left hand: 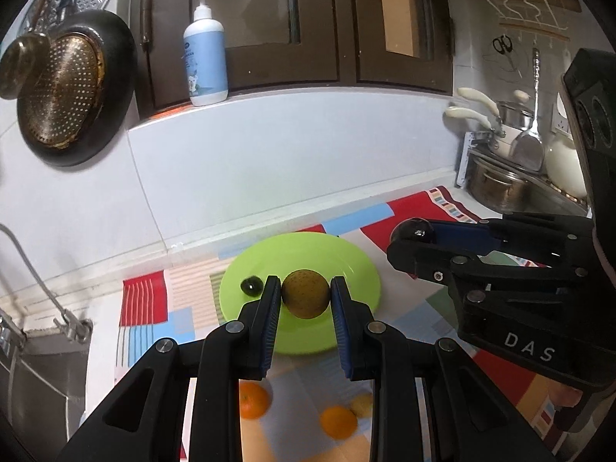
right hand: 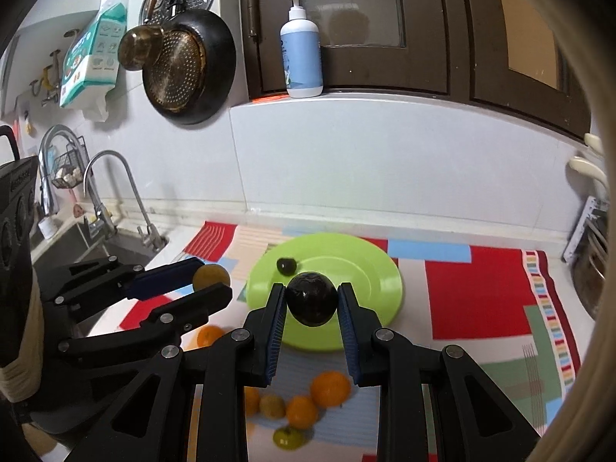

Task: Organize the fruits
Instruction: 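Lift both fruits onto the green plate and open both tools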

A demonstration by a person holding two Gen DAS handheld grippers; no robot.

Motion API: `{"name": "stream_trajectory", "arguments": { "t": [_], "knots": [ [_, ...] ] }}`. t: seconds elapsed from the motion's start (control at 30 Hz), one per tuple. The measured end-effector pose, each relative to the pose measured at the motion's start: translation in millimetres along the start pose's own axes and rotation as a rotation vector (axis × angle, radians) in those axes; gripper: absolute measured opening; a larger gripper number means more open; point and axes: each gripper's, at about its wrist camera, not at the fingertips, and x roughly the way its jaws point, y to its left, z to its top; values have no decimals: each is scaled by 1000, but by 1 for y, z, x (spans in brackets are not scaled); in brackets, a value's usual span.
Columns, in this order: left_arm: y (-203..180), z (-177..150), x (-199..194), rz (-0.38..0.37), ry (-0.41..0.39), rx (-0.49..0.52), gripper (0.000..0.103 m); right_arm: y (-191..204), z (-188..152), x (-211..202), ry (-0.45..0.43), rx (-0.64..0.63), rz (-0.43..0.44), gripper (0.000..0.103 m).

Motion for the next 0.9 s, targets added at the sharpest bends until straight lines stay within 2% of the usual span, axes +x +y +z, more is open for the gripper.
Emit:
{"name": "stream_trajectory", "arguments": {
  "t": [0.53,0.9],
  "knots": [
    [24,38,74,-17,65,46,27,-31,40,89,95,28,-1,28],
    [45,43,140,-55,170,42,27,-48,46,151,190,38,5,28]
  ]
}}
